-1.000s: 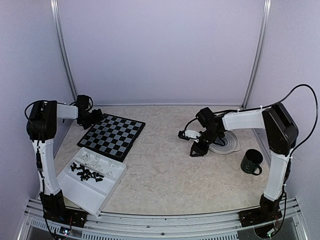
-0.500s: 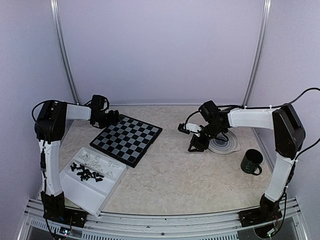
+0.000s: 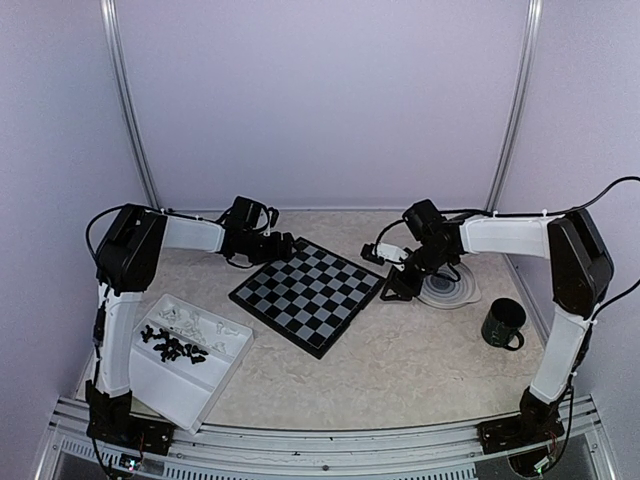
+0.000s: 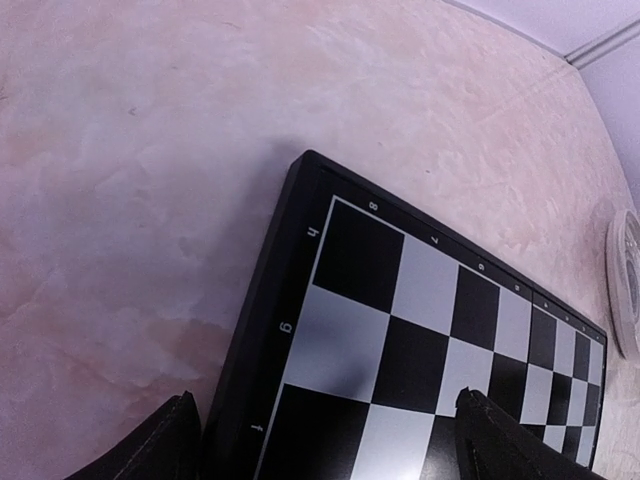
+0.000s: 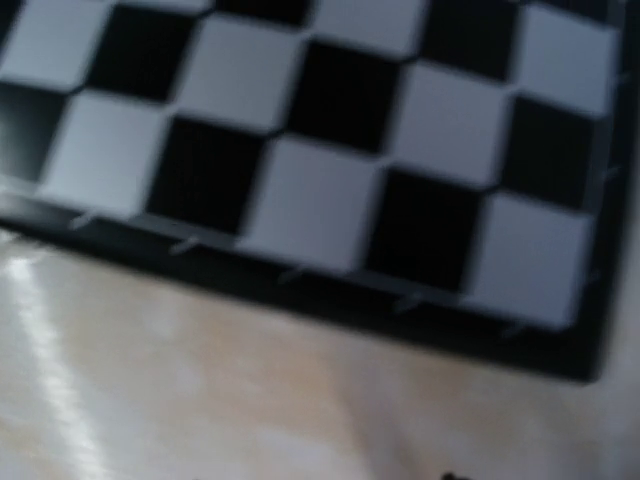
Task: Set up the chess pieces on the board
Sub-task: Position the chessboard at the center of the board, then move the chessboard to the center of the board, then position the chessboard at the center of the board.
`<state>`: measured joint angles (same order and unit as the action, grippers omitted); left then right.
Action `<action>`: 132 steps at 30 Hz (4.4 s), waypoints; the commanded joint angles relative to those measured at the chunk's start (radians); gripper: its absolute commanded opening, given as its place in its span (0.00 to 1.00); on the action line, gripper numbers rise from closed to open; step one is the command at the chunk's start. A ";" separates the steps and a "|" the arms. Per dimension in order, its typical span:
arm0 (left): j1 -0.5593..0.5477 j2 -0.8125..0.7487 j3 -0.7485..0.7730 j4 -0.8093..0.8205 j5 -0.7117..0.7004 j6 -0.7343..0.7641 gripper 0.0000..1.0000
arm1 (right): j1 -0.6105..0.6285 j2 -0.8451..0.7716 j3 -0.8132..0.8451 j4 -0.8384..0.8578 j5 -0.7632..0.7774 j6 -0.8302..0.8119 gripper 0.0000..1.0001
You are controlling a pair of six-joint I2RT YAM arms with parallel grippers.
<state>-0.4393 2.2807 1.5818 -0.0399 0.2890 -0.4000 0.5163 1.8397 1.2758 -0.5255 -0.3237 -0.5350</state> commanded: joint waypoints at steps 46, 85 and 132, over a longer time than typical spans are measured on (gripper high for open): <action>-0.291 -0.065 -0.113 -0.043 0.261 0.083 0.76 | 0.067 -0.163 -0.289 -0.015 0.095 -0.057 0.39; -0.555 -0.514 -0.504 -0.579 -0.379 -0.061 0.00 | -0.069 -0.314 -0.394 0.232 -0.081 -0.016 0.46; -0.414 -0.955 -0.572 -0.809 -0.757 -0.347 0.51 | -0.070 -0.301 -0.387 0.236 -0.117 -0.025 0.47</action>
<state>-0.9112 1.4391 1.1019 -0.7273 -0.3279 -0.5892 0.4488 1.5375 0.8856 -0.2996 -0.4122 -0.5591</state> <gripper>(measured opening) 0.466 0.463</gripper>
